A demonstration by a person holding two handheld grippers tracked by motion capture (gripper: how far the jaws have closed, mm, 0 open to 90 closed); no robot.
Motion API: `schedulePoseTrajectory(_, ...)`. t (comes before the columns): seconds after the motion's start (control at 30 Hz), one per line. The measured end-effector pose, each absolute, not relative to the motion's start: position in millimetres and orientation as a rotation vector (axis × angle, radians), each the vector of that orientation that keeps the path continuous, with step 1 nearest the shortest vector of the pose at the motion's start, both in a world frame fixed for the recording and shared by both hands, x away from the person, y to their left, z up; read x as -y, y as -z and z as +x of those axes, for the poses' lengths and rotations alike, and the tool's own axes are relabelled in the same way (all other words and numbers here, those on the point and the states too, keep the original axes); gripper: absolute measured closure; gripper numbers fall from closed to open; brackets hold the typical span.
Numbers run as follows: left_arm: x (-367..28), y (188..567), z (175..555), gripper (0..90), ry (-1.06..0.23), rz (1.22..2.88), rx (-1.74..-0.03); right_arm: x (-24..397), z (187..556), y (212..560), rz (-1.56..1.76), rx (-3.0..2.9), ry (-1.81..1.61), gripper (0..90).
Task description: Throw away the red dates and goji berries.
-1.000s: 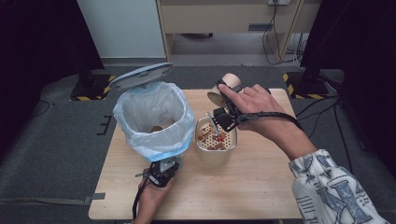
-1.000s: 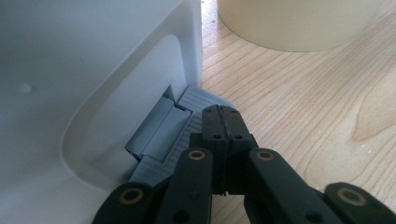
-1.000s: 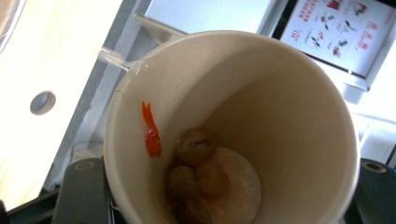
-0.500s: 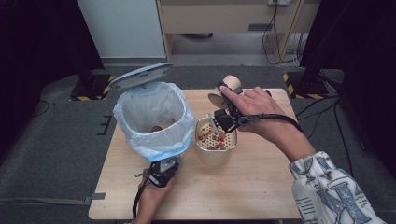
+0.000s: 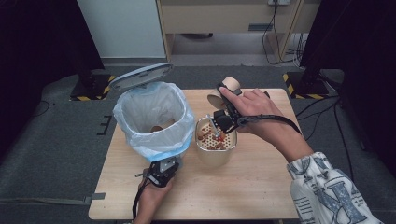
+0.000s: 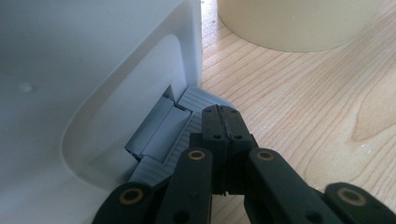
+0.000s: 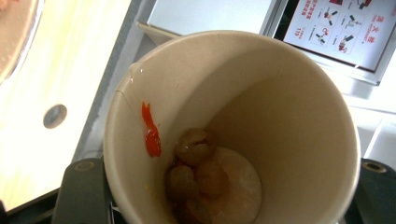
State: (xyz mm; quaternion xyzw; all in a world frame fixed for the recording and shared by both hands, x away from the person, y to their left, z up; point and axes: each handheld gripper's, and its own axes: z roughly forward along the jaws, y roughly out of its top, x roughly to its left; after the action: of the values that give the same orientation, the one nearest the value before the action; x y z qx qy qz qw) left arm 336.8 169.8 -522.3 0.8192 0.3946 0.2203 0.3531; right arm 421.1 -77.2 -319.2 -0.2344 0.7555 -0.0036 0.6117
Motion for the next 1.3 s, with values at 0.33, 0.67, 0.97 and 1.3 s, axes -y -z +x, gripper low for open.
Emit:
schedulePoseTrajectory(0.33,-170,522,337,89.1,-0.569,2.116,-1.021,88,429,325,-0.399,-1.867,-0.137,31.2)
schedulePoseTrajectory(0.67,-170,522,337,89.0,-0.571,2.12,-1.021,93,432,332,-0.32,-1.938,-0.243,31.1)
schedulePoseTrajectory(0.97,-169,523,337,89.0,-0.56,2.096,-1.028,101,436,334,-0.244,-1.983,-0.329,31.1)
schedulePoseTrajectory(1.3,-170,523,337,89.0,-0.564,2.105,-1.025,118,439,332,-0.121,-2.033,-0.454,31.1)
